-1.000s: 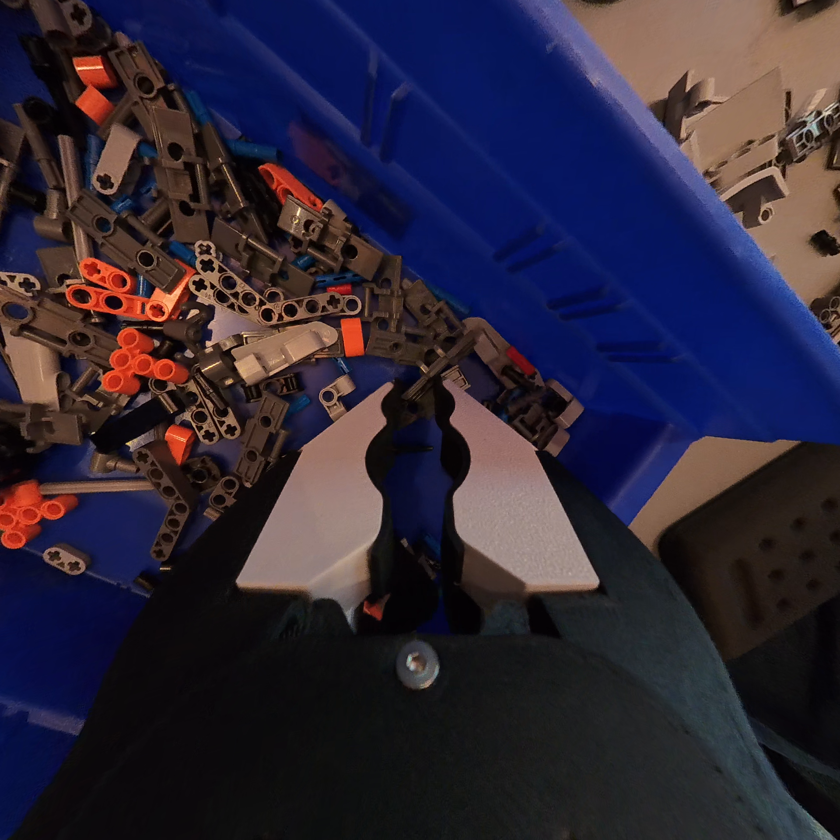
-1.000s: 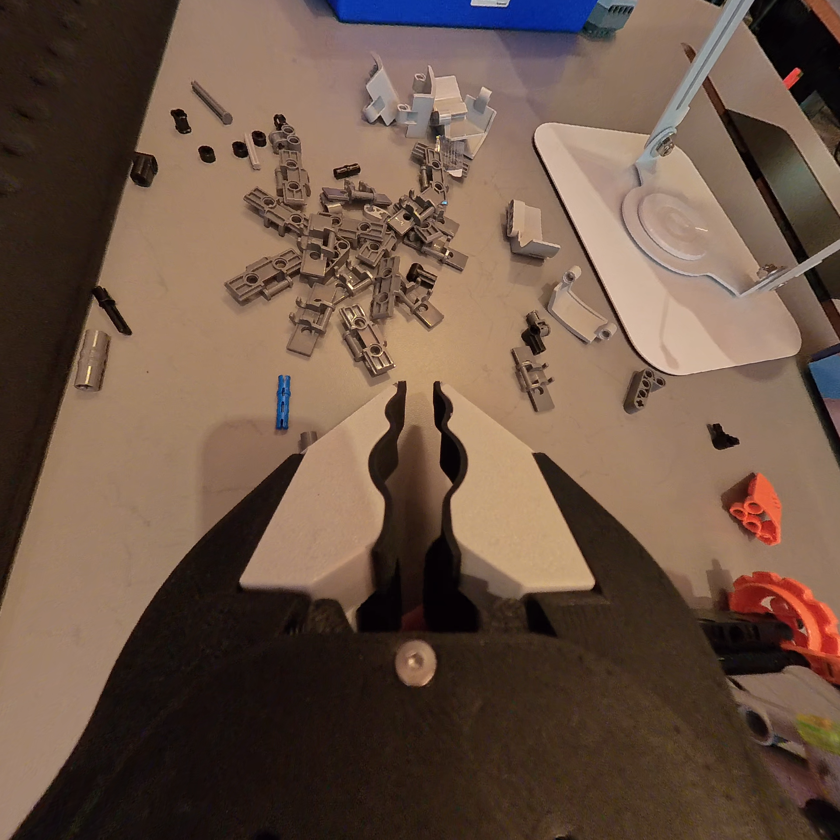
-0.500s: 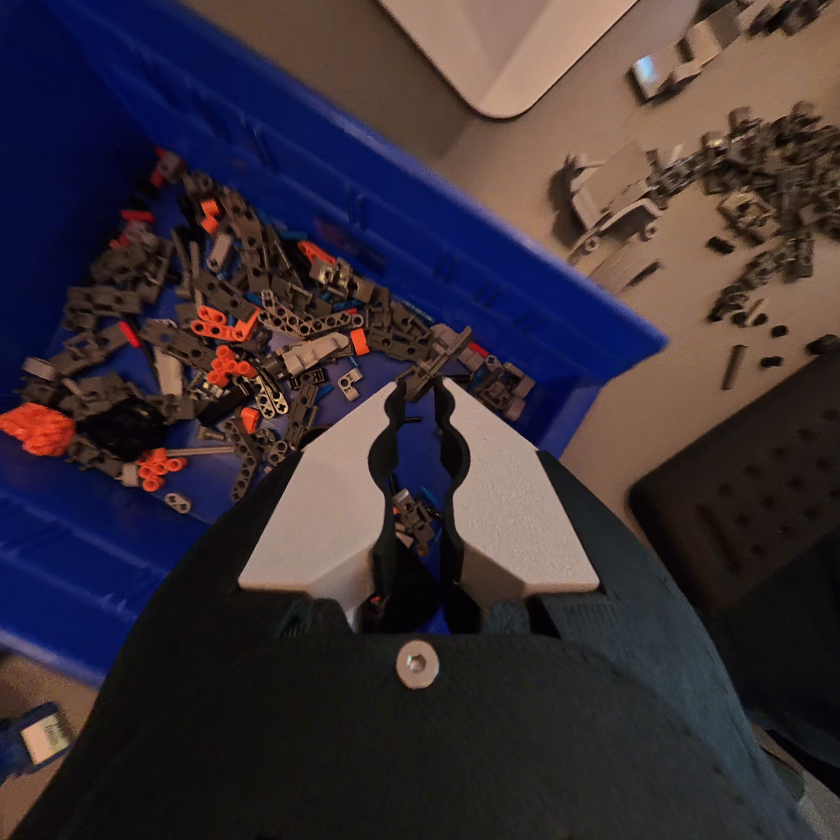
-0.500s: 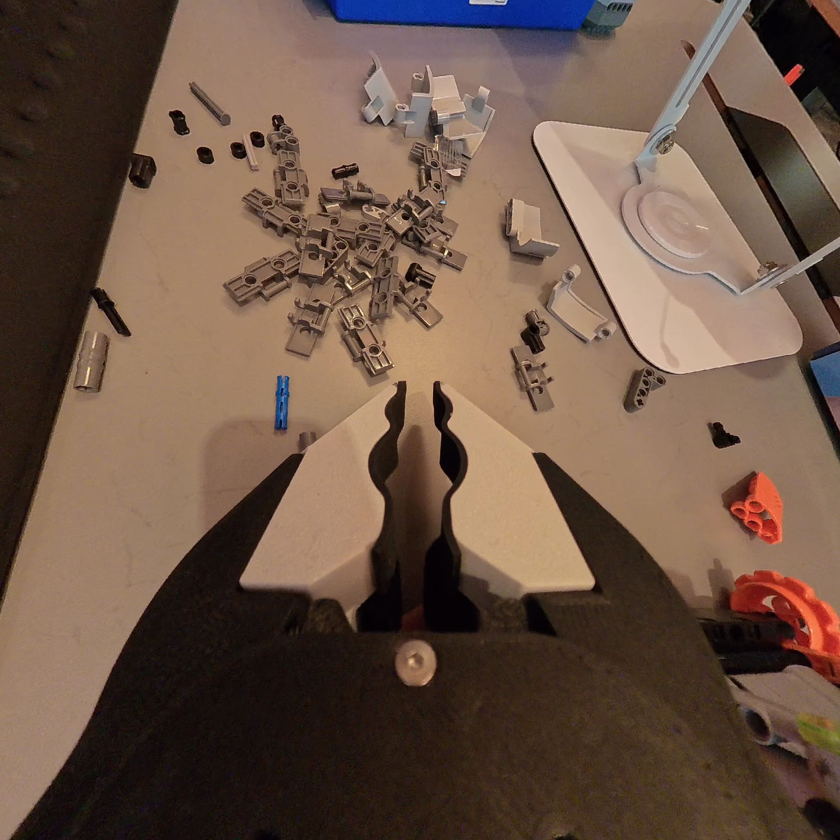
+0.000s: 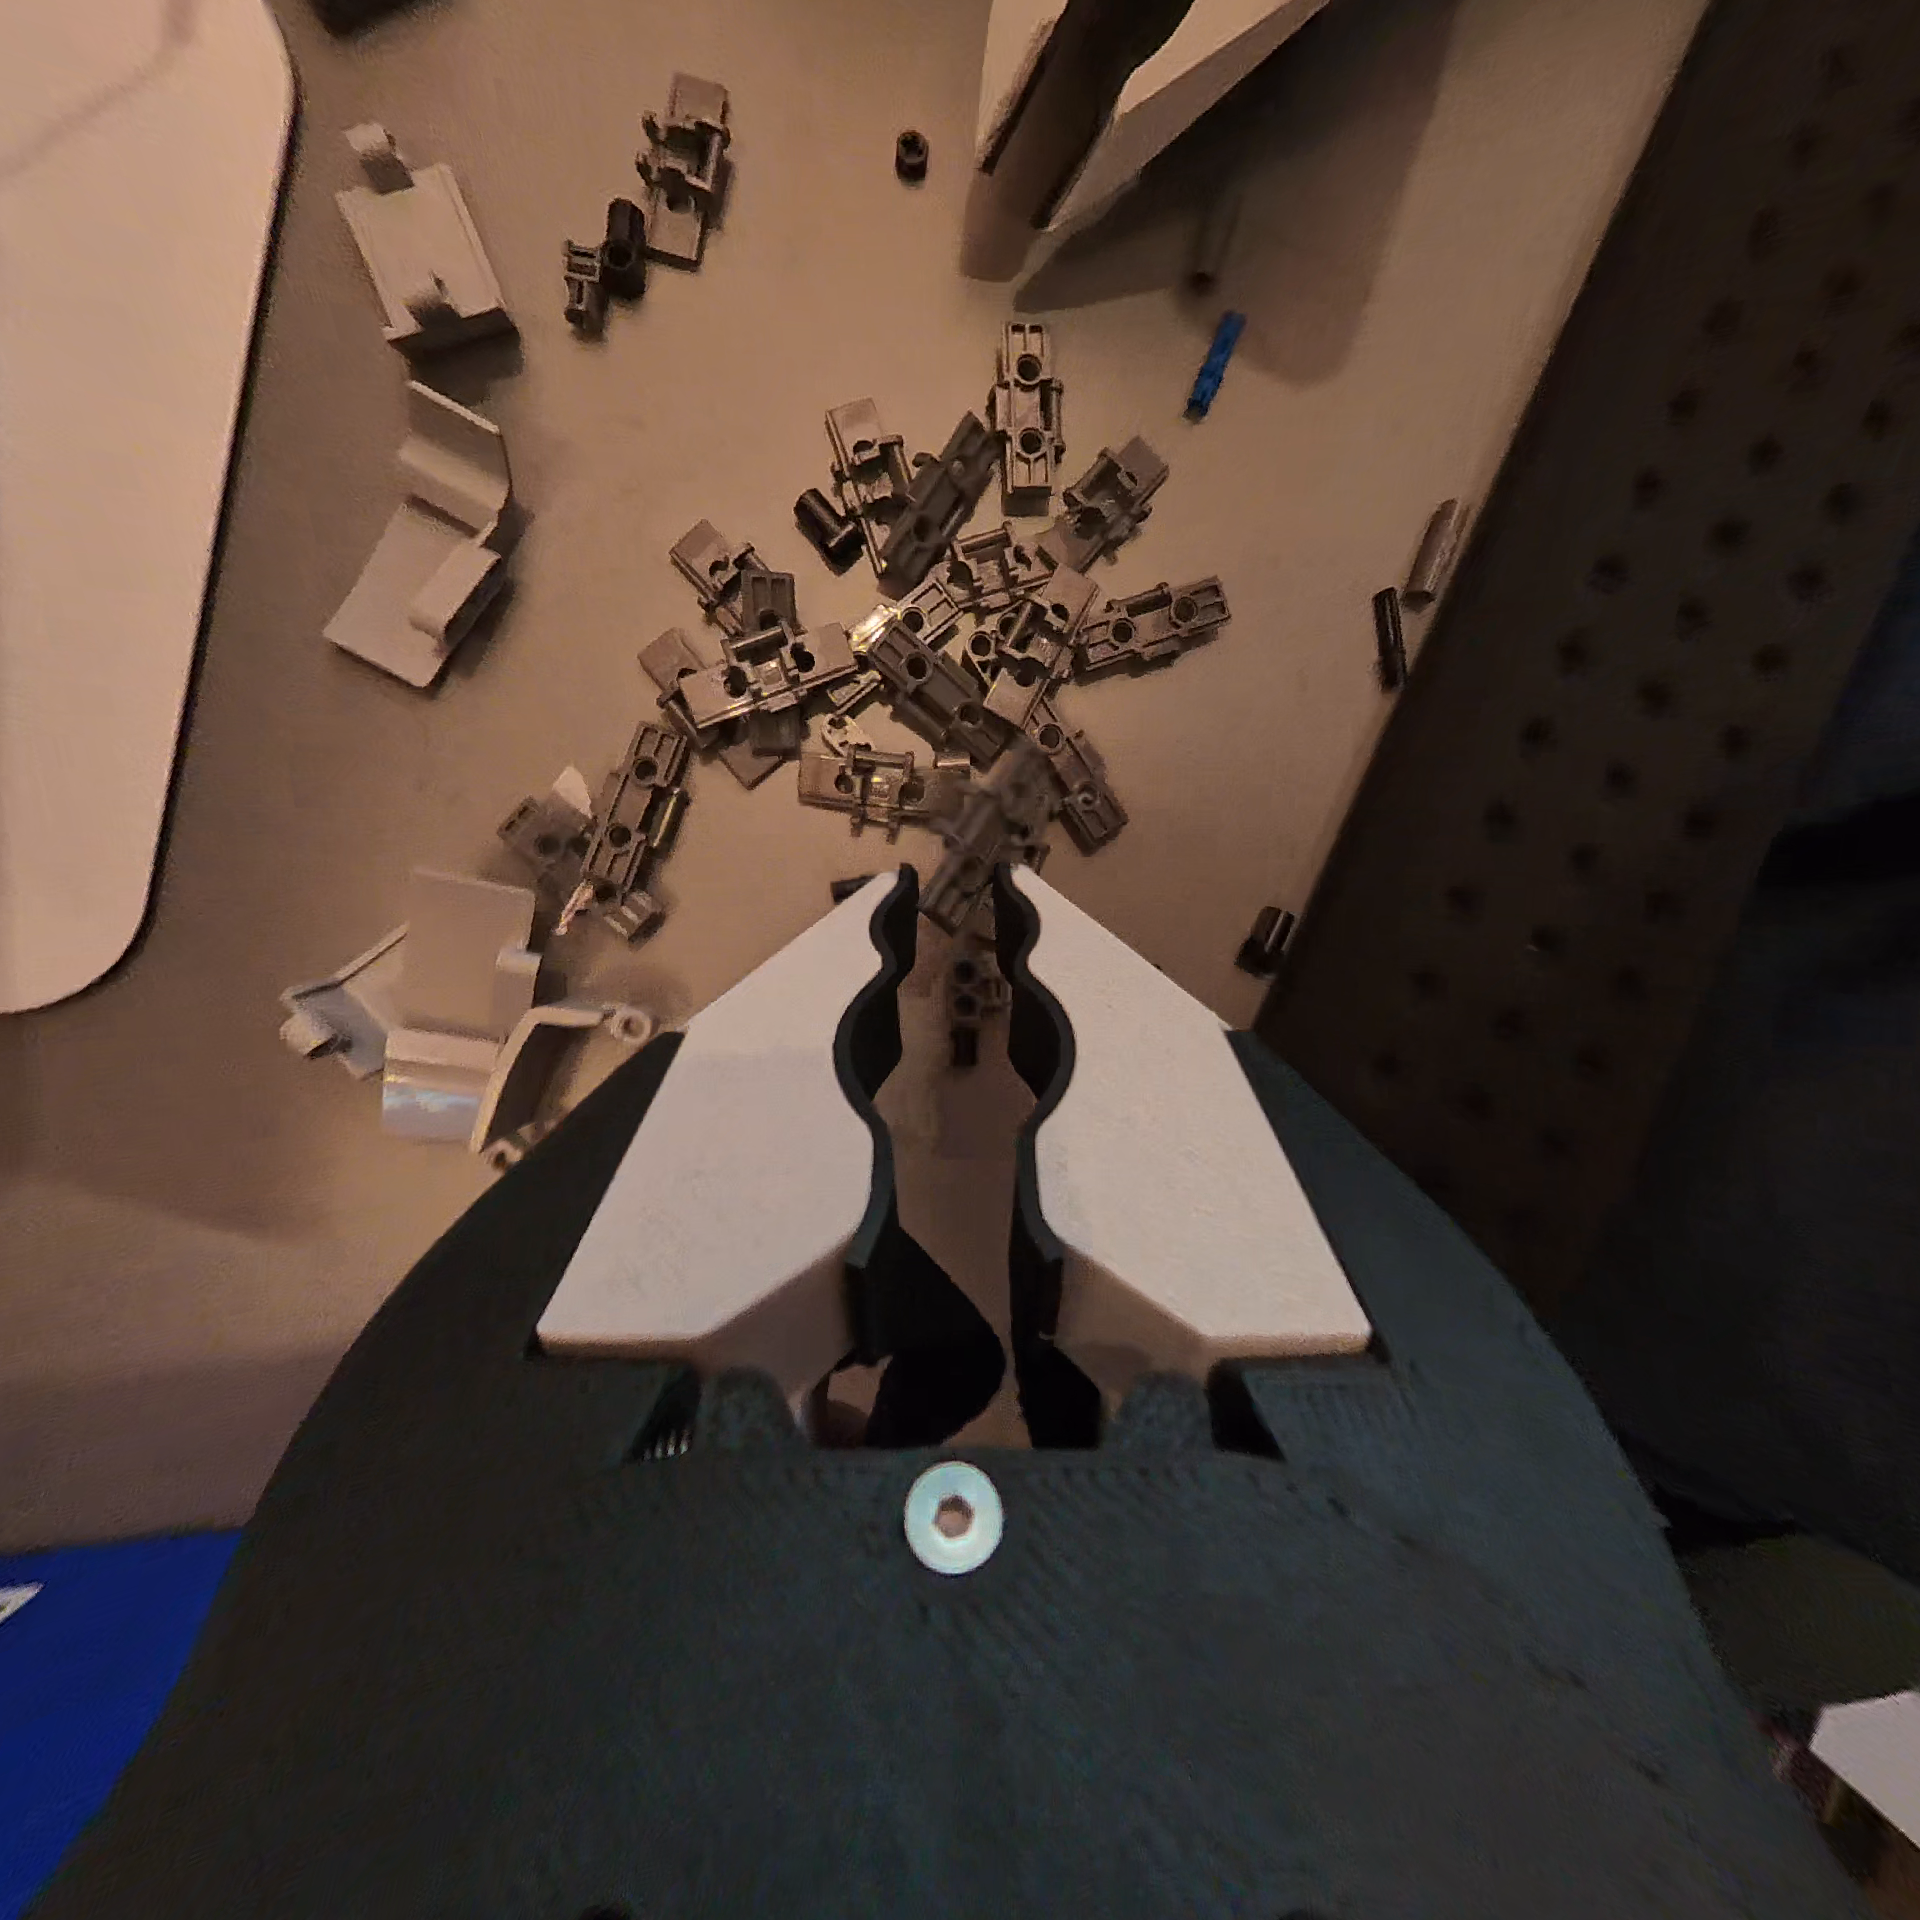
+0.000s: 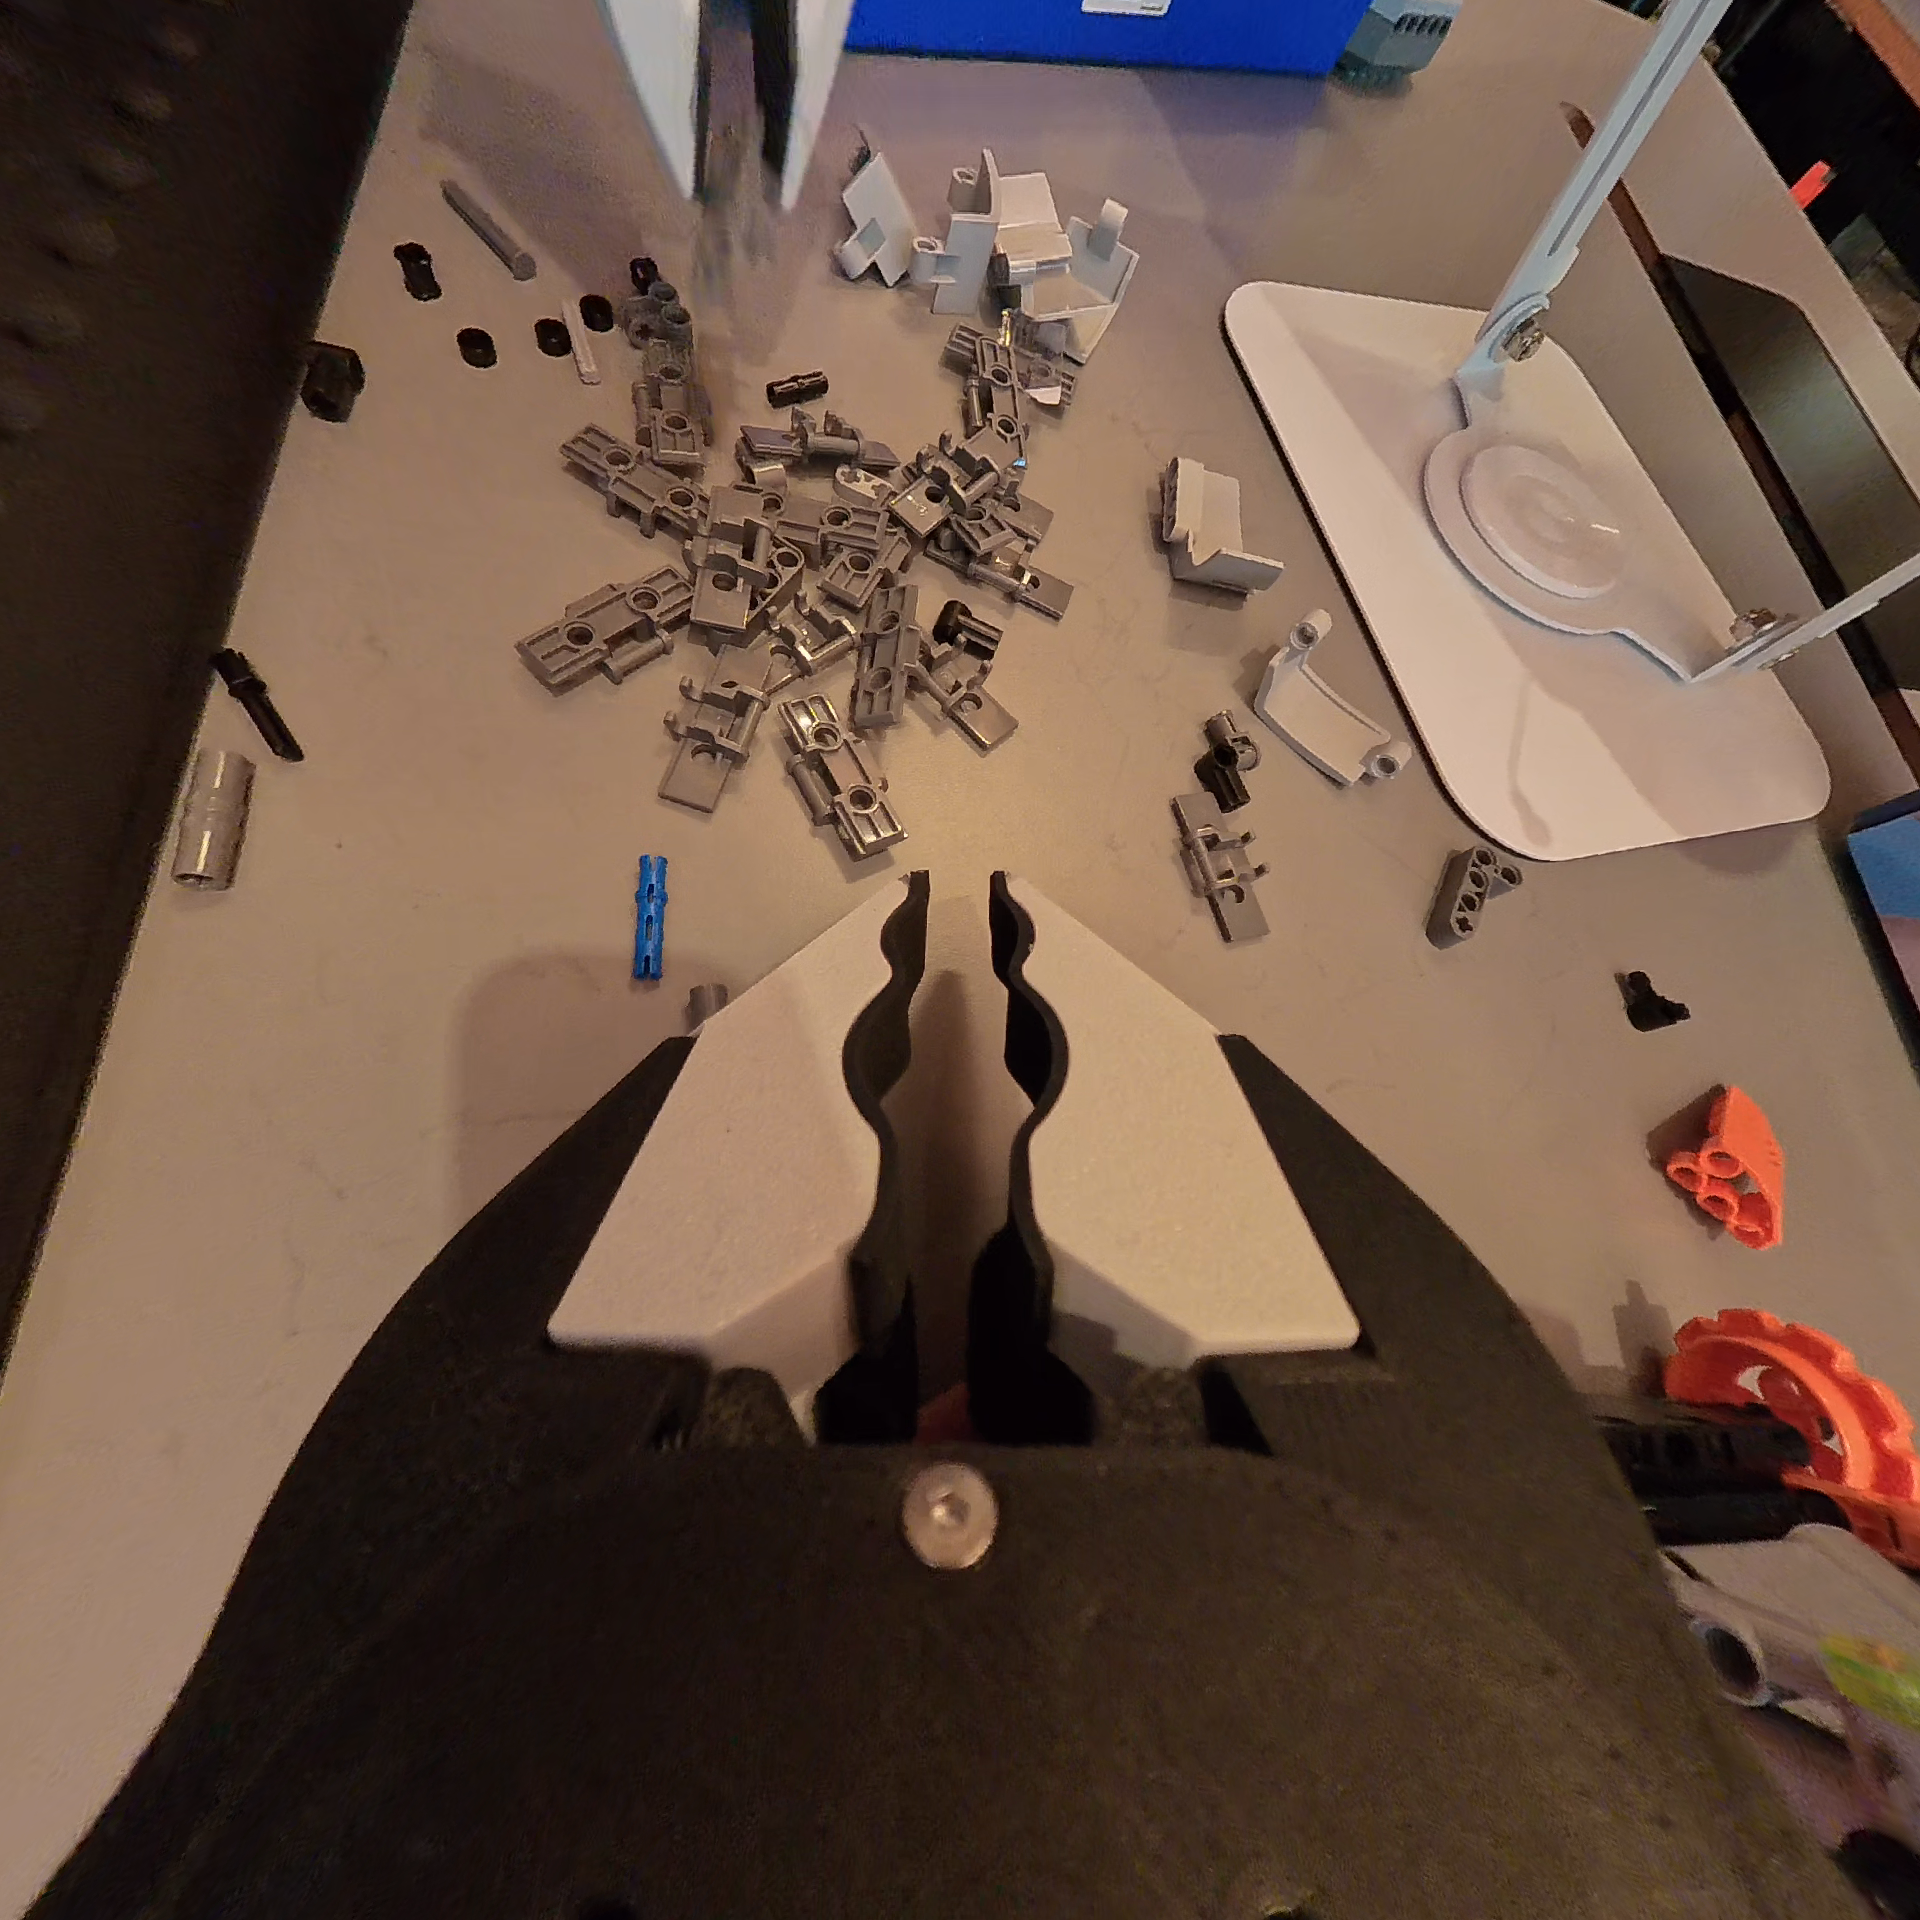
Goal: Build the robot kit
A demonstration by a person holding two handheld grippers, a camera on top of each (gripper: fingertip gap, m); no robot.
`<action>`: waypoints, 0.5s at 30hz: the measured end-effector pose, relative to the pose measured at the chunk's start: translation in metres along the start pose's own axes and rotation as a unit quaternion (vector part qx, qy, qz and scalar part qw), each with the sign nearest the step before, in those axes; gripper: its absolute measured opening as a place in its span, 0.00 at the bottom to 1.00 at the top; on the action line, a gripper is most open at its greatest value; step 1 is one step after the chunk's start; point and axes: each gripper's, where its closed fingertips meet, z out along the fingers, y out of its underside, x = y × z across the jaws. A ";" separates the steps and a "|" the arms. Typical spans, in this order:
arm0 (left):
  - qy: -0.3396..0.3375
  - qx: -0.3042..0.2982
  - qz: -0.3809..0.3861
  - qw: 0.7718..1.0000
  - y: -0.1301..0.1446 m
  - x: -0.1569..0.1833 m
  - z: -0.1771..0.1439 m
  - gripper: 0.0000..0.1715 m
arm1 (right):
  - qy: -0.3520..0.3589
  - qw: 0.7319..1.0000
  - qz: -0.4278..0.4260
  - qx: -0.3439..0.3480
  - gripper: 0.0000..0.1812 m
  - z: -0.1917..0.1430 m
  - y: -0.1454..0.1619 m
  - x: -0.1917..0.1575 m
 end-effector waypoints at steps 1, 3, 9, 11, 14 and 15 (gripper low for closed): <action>0.001 -0.004 -0.006 1.000 0.000 0.000 0.007 0.13 | -0.001 1.000 0.000 0.000 0.05 0.000 0.000 0.000; -0.028 -0.019 -0.003 0.999 0.005 -0.011 0.010 0.20 | -0.002 1.000 0.000 0.001 0.05 0.000 0.000 0.000; -0.075 0.033 0.008 0.997 0.006 -0.024 -0.076 0.24 | -0.002 1.000 0.002 0.001 0.05 0.000 0.000 0.000; -0.132 0.043 -0.008 0.990 0.019 -0.047 -0.119 0.23 | -0.002 1.000 0.004 0.000 0.05 0.000 0.000 0.000; -0.148 0.053 -0.049 0.986 0.053 -0.074 -0.161 0.24 | 0.001 1.000 0.004 -0.001 0.05 0.000 0.000 0.001; -0.125 0.056 -0.059 0.989 0.063 -0.074 -0.165 0.26 | 0.002 1.000 0.004 0.000 0.05 0.000 0.000 0.001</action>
